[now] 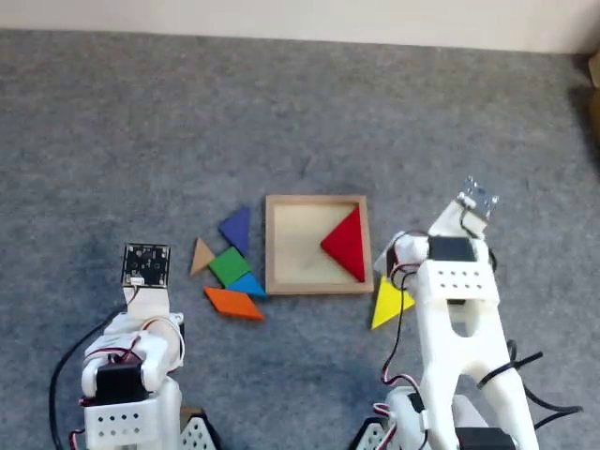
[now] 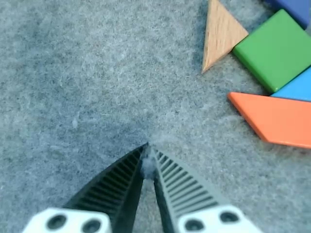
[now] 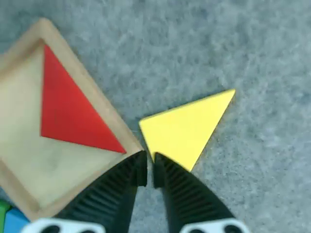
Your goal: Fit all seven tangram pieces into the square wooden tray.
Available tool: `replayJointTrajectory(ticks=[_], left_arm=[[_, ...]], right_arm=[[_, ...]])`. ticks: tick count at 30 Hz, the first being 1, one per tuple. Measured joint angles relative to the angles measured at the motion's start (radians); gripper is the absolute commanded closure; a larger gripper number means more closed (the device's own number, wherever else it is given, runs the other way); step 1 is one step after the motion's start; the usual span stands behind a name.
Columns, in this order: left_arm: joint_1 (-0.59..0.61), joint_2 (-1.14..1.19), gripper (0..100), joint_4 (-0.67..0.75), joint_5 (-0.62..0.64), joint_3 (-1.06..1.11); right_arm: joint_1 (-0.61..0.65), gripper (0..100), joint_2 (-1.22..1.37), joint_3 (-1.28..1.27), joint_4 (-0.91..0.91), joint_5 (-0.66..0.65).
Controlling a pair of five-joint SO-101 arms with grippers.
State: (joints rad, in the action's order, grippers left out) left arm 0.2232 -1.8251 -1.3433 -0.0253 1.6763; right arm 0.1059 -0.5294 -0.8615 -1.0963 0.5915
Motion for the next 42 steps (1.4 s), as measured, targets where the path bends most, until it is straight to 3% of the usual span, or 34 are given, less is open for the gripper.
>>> replayJointTrajectory(ticks=[3,5,14,27,42], left_arm=[[0.000,0.000,100,0.000,0.000,0.000],[0.000,0.000,100,0.000,0.000,0.000],[0.000,0.000,100,0.000,0.000,0.000],[0.000,0.000,100,0.000,0.000,0.000],[0.000,0.000,100,0.000,0.000,0.000]], right_arm=[[0.002,54.2,0.000,-0.005,0.015,0.106],[0.018,48.1,0.000,-0.012,0.018,0.160],[0.149,60.7,0.000,-0.012,0.104,0.264],[0.103,61.1,0.327,0.081,0.158,0.324],[0.052,61.2,0.457,0.104,0.212,0.327]])
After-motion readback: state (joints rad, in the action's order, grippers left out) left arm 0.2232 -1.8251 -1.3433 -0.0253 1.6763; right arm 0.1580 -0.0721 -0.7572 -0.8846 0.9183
